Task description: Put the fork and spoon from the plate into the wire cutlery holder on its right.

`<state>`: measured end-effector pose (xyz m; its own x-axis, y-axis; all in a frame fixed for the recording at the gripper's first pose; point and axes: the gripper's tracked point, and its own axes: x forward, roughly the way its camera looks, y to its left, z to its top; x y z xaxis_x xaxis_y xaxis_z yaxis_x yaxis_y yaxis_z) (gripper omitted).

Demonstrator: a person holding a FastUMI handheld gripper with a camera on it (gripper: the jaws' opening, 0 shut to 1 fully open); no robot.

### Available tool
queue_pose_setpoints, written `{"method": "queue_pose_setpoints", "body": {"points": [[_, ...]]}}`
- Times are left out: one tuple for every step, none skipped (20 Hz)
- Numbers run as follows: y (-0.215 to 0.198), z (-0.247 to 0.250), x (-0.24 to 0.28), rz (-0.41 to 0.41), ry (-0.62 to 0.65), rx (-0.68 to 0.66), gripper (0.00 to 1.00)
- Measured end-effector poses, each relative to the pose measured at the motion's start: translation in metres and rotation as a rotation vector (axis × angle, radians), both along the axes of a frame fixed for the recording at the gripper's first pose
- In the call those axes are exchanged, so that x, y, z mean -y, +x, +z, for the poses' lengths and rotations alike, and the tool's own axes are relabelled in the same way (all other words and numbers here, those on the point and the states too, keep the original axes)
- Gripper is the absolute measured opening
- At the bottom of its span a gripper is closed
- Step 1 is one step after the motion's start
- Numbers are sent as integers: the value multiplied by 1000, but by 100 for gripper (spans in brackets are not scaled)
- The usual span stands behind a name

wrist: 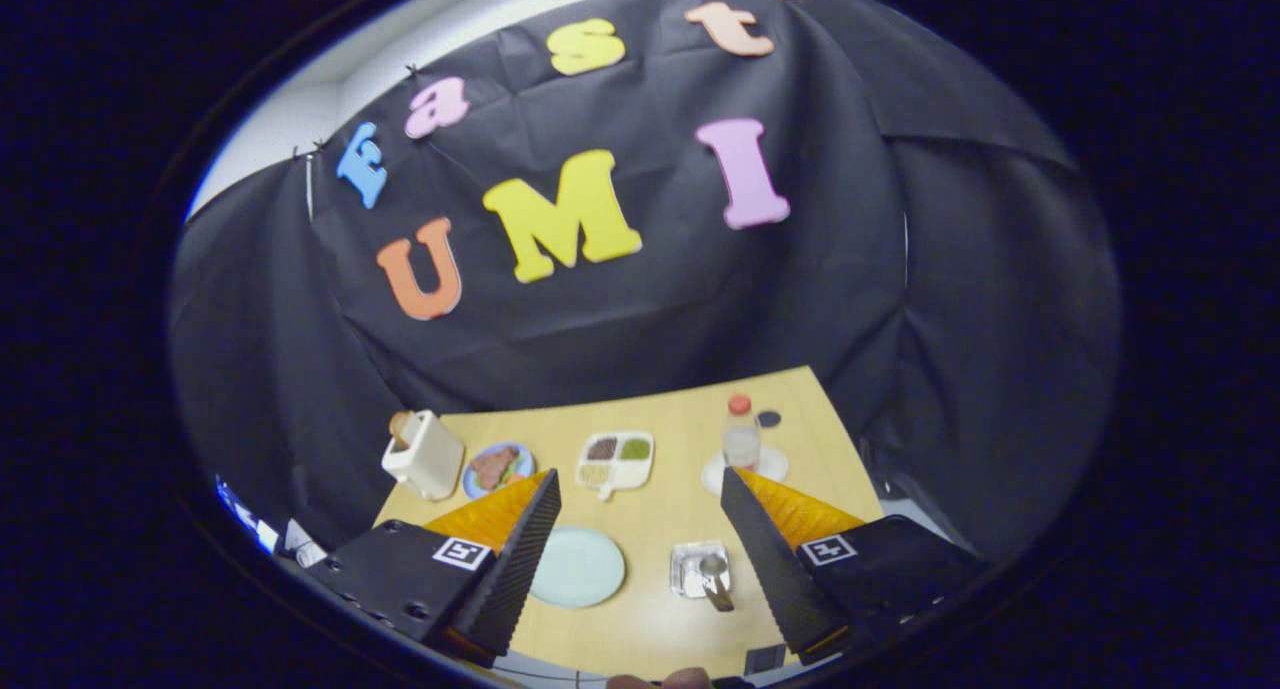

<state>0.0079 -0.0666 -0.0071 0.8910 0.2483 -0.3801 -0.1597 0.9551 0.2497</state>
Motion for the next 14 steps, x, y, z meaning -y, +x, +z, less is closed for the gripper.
{"method": "queue_pose_setpoints", "body": {"points": [[-8,23,0,-2,-6,88,96],[-18,42,1,0,-25,180,96],[-23,59,6,-16,-65,263,96],[-25,70,13,-40,-102,338,96],[-31,79,12,-58,-123,403,96],[-37,82,11,-70,-127,438,96],[-43,82,9,-82,-120,453,96],[-49,79,8,-89,-110,459,96],[-55,77,8,-97,-102,460,96],[-57,76,12,-108,-100,462,96],[-57,76,14,-114,-99,461,96],[-57,75,15,-121,-100,460,96],[-56,77,16,-131,-104,462,96],[-54,78,14,-137,-106,467,96]]}}
